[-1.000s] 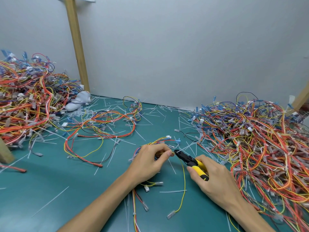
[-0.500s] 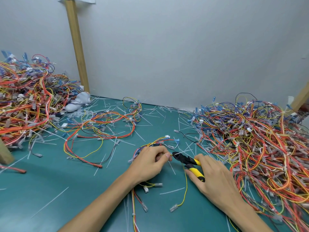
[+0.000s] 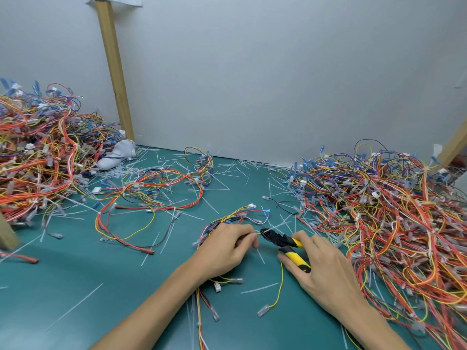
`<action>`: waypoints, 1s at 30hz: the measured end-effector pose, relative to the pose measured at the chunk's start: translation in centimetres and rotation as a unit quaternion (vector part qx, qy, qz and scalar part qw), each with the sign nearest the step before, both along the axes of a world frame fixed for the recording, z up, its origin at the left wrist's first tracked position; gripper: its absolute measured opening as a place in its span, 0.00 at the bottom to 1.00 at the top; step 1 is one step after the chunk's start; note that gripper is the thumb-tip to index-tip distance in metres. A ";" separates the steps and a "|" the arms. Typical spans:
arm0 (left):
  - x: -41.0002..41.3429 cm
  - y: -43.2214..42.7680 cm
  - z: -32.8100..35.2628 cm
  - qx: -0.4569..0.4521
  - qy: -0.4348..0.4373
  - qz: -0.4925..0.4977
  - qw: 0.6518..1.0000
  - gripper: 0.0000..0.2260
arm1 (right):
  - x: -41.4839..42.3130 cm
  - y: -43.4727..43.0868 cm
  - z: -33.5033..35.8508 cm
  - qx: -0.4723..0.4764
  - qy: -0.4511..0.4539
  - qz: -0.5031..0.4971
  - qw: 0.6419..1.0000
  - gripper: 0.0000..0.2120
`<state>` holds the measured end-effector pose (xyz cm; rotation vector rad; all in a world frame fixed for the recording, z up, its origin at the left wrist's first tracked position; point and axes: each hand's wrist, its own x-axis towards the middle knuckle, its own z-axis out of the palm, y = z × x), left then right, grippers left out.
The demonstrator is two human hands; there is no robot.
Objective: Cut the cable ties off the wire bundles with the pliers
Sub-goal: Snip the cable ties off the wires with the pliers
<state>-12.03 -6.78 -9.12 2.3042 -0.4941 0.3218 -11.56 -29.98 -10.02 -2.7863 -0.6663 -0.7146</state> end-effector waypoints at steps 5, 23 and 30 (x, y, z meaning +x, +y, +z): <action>0.0 0.0 0.1 -0.007 -0.020 0.001 1.000 0.10 | -0.1 -0.1 0.3 -0.012 0.010 -0.013 1.000 0.18; -0.1 0.0 0.1 0.004 -0.051 0.002 0.999 0.09 | -0.6 0.1 0.9 -0.030 0.035 -0.040 0.998 0.16; 0.0 -0.1 0.0 0.008 -0.064 0.007 0.998 0.09 | -0.6 0.0 0.9 -0.032 0.042 -0.041 0.998 0.15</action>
